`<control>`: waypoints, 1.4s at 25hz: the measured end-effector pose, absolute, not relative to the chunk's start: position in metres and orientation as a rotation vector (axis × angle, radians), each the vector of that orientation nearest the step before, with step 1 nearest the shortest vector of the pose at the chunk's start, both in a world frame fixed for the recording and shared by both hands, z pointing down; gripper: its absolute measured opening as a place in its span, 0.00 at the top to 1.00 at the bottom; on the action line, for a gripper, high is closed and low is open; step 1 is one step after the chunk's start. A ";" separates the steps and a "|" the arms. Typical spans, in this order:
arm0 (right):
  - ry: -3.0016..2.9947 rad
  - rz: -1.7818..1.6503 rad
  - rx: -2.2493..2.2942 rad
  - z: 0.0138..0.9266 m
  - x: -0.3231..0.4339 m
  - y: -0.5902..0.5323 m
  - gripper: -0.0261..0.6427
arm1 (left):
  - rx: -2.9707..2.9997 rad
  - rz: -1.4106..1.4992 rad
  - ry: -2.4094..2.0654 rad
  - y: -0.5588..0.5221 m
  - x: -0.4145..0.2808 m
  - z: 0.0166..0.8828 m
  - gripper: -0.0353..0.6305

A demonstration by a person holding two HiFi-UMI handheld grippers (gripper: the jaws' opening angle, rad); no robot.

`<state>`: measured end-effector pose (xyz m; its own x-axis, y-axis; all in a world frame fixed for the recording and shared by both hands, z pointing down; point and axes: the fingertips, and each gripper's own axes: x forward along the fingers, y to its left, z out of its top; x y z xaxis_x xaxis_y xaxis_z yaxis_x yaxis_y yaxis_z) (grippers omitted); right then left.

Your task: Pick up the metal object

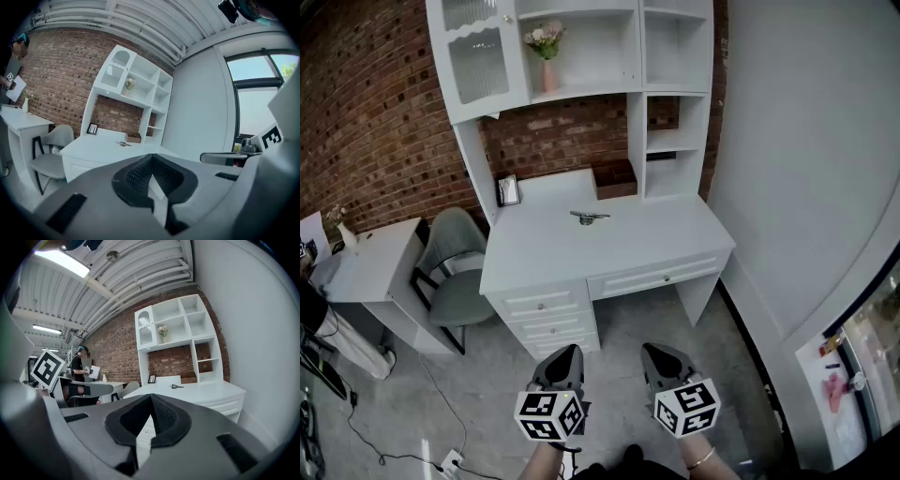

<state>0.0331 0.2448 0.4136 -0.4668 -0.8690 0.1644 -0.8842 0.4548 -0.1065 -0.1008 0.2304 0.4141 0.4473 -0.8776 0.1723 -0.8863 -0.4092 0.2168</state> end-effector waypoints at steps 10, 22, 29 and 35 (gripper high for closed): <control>-2.619 0.307 1.569 0.421 0.052 0.253 0.95 | 2.413 0.085 -1.543 0.235 -0.089 0.420 0.93; -2.741 0.416 1.548 0.417 0.081 0.242 0.95 | 2.289 -0.128 -1.489 0.210 -0.078 0.408 0.93; -2.777 0.464 1.527 0.418 0.081 0.216 0.95 | 2.272 -0.106 -1.485 0.182 -0.081 0.412 0.93; -2.761 0.482 1.527 0.425 0.078 0.176 0.95 | 2.230 -0.147 -1.443 0.136 -0.090 0.426 0.87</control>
